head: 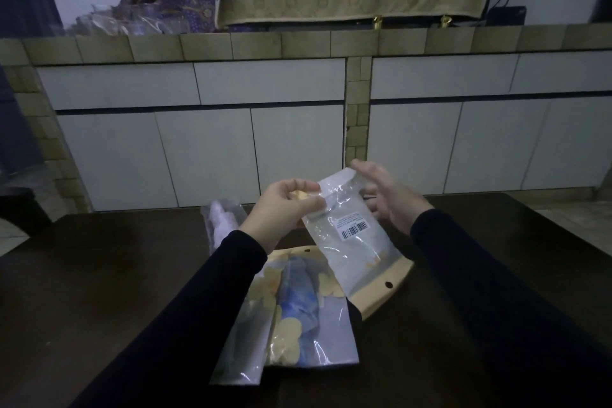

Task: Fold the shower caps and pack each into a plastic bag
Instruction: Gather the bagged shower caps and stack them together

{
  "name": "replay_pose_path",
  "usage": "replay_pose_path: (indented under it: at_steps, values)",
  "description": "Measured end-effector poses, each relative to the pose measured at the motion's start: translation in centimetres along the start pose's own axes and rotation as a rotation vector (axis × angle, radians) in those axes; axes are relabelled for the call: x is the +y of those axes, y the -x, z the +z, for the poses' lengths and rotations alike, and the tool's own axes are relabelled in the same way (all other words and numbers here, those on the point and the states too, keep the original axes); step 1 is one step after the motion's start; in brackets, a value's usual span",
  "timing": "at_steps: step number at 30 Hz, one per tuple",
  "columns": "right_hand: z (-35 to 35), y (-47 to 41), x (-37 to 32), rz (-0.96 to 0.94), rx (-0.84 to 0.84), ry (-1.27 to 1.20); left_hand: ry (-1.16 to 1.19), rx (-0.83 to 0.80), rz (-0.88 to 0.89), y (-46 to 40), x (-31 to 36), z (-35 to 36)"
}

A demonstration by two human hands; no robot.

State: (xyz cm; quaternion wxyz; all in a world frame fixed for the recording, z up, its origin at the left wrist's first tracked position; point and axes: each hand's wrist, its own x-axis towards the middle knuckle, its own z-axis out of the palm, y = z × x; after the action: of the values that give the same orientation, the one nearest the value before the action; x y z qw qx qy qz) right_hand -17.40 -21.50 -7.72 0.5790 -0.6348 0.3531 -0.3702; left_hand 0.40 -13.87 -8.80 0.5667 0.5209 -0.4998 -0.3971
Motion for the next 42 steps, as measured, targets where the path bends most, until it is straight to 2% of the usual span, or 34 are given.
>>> replay_pose_path:
  at_steps: [1, 3, 10, 13, 14, 16, 19, 21, 23, 24, 26, 28, 30, 32, 34, 37, 39, 42]
  values:
    - [0.1, 0.2, -0.1, -0.006, -0.012, 0.129, -0.031, 0.005, 0.015, 0.0, 0.0, 0.1]
    - [0.3, 0.4, -0.4, -0.039, -0.021, 0.218, -0.065, -0.021, 0.034, 0.2, 0.1, 0.4]
    - [-0.2, 1.4, -0.2, 0.012, -0.081, -0.134, 0.16, -0.057, -0.04, 0.4, -0.1, 0.2]
    - [0.4, 1.9, -0.7, -0.003, -0.077, -0.235, 0.2, -0.118, -0.01, 0.6, 0.4, 0.1]
    - [0.5, 1.9, -0.8, -0.02, -0.049, -0.206, 0.199, -0.121, 0.018, 0.7, 0.7, 0.2]
    - [0.9, 1.8, -1.1, -0.091, 0.101, 0.009, 0.198, -0.057, 0.091, 0.9, 1.3, 0.3]
    - [1.4, 2.1, -2.0, -0.351, 0.428, 0.324, 0.128, 0.072, 0.26, 1.2, 2.5, 0.6]
    - [1.5, 2.6, -2.9, -0.461, 0.522, 0.431, 0.066, 0.143, 0.395, 1.5, 2.9, 0.7]
    - [1.6, 3.2, -3.7, -0.364, 0.453, 0.373, -0.02, 0.164, 0.537, 1.8, 2.7, 1.0]
    - [1.7, 3.3, -3.9, -0.227, 0.371, 0.248, -0.096, 0.168, 0.591, 2.0, 2.5, 1.1]
    - [1.6, 3.6, -3.9, 0.07, 0.179, -0.002, -0.257, 0.181, 0.635, 2.0, 1.4, 1.4]
    - [1.1, 3.4, -3.2, 0.203, 0.082, -0.068, -0.357, 0.108, 0.648, 1.8, 0.2, 1.1]
    - [0.4, 3.5, -2.6, 0.199, 0.076, 0.024, -0.398, -0.069, 0.593, 1.9, -0.5, 1.0]
    - [-0.1, 3.9, -2.4, 0.183, 0.135, 0.17, -0.467, -0.229, 0.385, 2.7, -0.2, 1.1]
    - [-0.7, 4.1, -2.2, 0.162, 0.197, 0.317, -0.605, -0.158, 0.221, 3.4, -0.1, 1.7]
    - [-1.0, 4.8, -1.9, 0.137, 0.26, 0.501, -0.978, -0.001, 0.024, 4.7, 0.1, 2.8]
    - [-1.1, 5.3, -1.8, 0.154, 0.265, 0.612, -1.139, -0.029, -0.11, 5.7, -0.2, 3.3]
    - [-1.5, 6.0, -1.5, 0.204, 0.26, 0.777, -1.182, -0.115, -0.18, 6.7, -1.0, 3.5]
